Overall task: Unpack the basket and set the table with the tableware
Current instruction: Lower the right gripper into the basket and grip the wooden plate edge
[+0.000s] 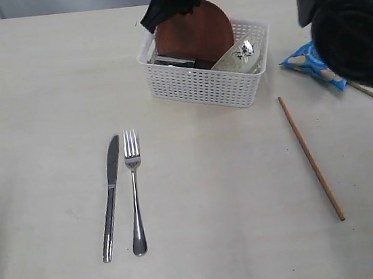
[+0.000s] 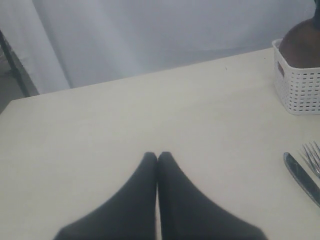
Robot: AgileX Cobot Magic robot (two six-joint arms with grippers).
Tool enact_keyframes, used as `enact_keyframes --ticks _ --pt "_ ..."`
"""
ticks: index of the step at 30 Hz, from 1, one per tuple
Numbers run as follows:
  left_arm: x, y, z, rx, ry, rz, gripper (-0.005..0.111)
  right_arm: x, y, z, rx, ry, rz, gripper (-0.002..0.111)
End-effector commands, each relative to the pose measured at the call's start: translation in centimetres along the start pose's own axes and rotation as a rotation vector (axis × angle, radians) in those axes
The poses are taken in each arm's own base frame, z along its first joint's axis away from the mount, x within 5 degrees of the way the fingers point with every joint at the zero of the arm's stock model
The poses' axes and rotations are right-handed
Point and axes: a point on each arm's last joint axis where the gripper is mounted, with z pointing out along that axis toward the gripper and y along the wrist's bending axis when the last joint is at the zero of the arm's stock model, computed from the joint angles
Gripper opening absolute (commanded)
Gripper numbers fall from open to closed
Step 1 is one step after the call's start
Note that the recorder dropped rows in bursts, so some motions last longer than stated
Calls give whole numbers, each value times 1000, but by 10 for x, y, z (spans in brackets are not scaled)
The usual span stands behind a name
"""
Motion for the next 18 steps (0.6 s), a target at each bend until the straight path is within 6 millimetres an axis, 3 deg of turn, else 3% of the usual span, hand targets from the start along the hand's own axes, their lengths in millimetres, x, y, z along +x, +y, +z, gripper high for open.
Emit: enact_keyframes --ticks 1,3,8,11,14,18 --pt "0 0 0 -2 -8 -17 0 7 -47 -13 -70 15 126 48" --pt "0 0 0 -2 -8 -17 0 15 -61 -8 -125 58 157 52" --pt "0 0 0 -2 -8 -17 0 30 -84 4 -360 121 273 46" --pt "0 0 0 -2 -8 -17 0 35 -98 10 -413 128 346 46" --pt "0 0 0 -2 -8 -17 0 37 -103 1 -421 115 347 46" --pt "0 0 0 -2 -8 -17 0 33 -88 -34 -536 13 136 46"
